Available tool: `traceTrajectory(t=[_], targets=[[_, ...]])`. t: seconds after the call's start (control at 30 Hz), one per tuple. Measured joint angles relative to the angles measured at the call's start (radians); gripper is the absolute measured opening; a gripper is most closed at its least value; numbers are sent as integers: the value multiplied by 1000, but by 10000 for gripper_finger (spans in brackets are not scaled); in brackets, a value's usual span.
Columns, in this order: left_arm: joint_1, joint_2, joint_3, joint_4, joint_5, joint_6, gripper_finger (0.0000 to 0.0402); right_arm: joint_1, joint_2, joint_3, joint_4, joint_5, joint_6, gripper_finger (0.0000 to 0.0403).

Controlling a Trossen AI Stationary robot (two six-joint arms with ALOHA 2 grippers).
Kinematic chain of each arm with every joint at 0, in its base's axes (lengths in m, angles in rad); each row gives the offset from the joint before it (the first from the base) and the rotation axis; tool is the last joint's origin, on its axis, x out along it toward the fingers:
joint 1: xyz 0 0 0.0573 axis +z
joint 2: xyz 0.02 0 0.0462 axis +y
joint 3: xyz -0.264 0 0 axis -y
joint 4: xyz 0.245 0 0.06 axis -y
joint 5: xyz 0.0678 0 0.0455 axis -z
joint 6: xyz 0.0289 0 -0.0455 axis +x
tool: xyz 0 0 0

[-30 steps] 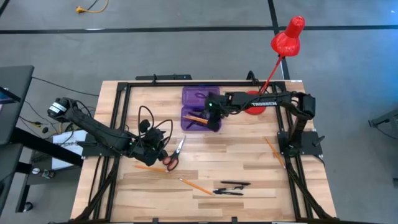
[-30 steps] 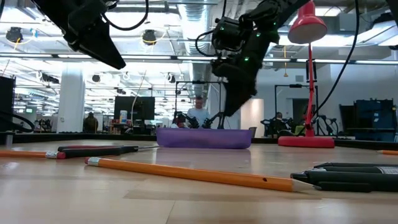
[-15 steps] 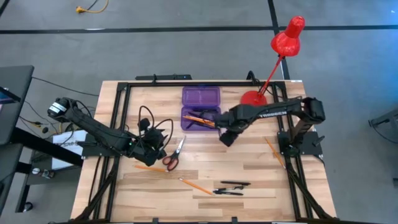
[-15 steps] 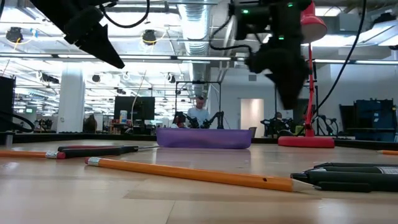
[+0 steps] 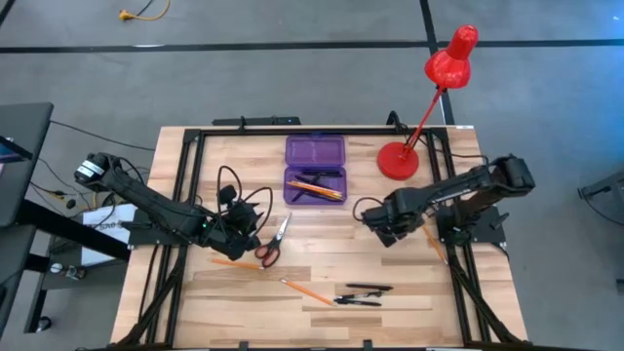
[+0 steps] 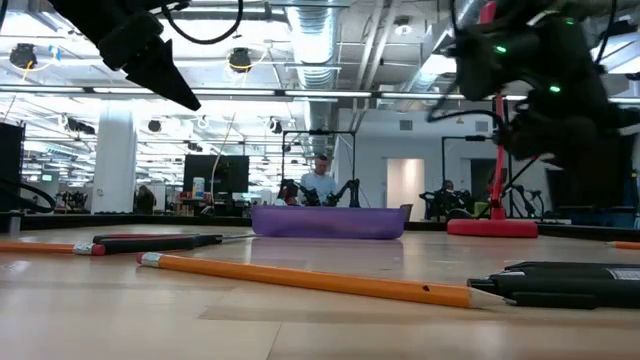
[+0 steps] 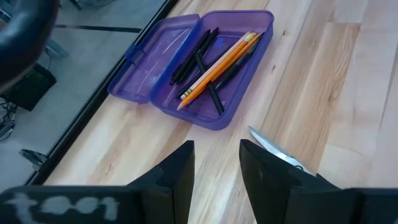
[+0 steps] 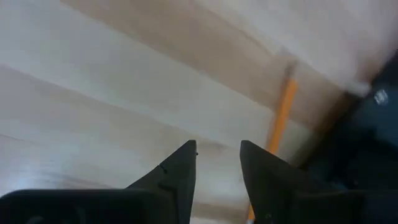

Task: Pick & place school supplies into a supply box
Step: Put the yellow pencil into the purple supply box

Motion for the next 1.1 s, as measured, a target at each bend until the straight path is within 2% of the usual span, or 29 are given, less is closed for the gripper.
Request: traceTrajectory(t=[0.27,0.47,0.83,1.1], targets=[[2,0,0,29,0,-2,118,27,-78,-123,22,-38,19,155],[5,0,0,82,0,-7,118,24,-130,-224,79,-63,-40,166],[31,0,0,132,13,-7,118,13,-165,-290,145,-49,-121,138],[67,0,0,172,39,12,118,-40,-103,-291,147,-38,-130,123]])
